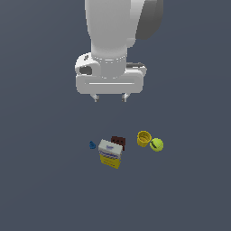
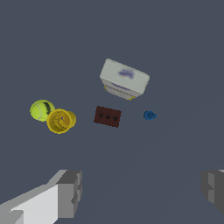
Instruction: Pick up a designated object from a clutter of objects.
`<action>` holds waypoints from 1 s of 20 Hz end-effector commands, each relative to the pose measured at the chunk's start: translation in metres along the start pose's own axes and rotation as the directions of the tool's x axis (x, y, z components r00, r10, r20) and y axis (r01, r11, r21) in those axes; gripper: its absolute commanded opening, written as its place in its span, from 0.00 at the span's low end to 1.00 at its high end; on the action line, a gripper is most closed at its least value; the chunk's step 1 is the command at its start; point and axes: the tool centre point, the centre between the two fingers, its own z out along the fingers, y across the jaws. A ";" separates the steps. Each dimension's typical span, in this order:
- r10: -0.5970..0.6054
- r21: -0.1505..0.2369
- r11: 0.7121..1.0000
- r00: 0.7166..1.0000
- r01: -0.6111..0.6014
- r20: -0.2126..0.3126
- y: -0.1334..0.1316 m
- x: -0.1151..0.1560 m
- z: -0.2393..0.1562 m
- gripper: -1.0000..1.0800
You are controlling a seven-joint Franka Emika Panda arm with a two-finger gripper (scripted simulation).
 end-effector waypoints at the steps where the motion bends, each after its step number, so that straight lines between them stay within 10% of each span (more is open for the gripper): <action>1: -0.039 -0.001 0.999 0.999 0.039 0.000 0.000 0.004 0.003 0.96; 10: -0.246 -0.003 0.969 0.969 0.246 0.000 0.002 0.027 0.019 0.96; 20: -0.486 -0.002 0.874 0.874 0.486 0.000 0.003 0.054 0.041 0.96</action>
